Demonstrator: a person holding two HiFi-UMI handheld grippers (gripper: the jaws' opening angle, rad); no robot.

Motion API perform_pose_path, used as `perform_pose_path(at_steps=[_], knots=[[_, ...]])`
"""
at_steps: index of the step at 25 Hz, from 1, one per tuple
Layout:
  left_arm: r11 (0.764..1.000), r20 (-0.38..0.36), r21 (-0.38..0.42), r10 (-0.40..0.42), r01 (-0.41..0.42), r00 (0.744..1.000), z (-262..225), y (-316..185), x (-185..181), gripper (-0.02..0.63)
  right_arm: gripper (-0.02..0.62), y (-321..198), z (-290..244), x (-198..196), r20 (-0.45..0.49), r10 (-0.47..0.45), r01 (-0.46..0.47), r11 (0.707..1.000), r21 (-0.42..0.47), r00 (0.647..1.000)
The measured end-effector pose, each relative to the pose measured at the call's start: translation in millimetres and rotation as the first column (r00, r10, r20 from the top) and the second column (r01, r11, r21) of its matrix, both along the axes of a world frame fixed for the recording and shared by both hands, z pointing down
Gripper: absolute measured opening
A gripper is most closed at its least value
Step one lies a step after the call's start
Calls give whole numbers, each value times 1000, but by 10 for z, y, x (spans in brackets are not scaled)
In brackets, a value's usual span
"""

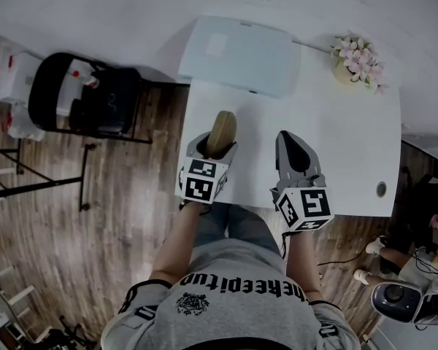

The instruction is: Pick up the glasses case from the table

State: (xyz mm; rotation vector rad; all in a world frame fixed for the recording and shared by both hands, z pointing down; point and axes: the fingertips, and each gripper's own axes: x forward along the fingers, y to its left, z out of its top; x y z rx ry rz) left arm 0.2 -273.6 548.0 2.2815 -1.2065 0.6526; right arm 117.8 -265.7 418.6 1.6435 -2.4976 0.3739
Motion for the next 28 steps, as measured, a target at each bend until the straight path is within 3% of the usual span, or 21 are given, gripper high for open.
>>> perform_pose_path(at_steps=[12,28], knots=[[991,-97,134,-3,16,995,-681,83,-77,291,3,111,-166,-131,-5,-24,24,999,46,1000],[952,-177,296,-29,81,984,-1354,335,-267,291,3,352,-410,-237,-23,-48,50,992,117,999]])
